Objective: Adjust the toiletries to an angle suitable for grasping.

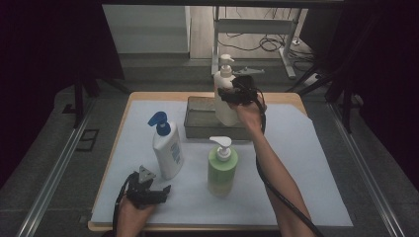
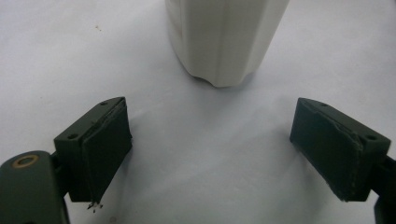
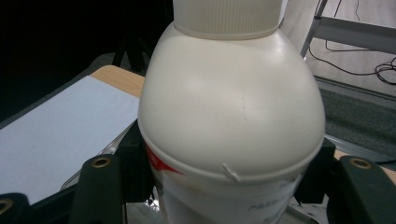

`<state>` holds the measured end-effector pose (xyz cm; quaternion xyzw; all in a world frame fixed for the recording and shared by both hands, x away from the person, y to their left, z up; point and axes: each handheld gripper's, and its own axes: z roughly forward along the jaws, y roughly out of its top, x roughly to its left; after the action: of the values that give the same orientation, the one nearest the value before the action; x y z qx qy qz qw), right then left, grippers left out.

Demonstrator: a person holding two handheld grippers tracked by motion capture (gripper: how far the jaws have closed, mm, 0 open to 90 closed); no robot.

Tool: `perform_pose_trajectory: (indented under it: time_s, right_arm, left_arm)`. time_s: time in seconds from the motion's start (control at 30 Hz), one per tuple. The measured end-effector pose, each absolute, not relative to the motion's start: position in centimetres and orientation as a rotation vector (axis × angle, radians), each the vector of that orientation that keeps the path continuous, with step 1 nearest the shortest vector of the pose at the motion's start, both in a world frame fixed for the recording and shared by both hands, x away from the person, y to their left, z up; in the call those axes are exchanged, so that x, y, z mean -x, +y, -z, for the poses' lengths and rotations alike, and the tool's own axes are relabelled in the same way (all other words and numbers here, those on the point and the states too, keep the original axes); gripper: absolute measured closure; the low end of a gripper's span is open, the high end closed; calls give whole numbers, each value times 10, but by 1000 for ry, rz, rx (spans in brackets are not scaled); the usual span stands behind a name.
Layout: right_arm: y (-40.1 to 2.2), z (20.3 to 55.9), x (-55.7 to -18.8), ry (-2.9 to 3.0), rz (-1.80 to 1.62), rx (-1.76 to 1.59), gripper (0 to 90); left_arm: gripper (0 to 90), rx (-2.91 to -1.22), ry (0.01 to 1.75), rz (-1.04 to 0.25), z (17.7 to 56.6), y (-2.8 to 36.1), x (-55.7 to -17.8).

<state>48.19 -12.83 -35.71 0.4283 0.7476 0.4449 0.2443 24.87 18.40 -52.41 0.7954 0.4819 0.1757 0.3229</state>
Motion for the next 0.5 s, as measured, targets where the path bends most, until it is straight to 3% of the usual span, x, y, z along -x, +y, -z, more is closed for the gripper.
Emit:
perform_pose_trajectory:
  time_s: [0.5]
  right_arm:
    - [-121,374,-485,2056,-1200,-1155,376]
  left_arm:
    - [120,-2088,1265,-461,524,184,-249]
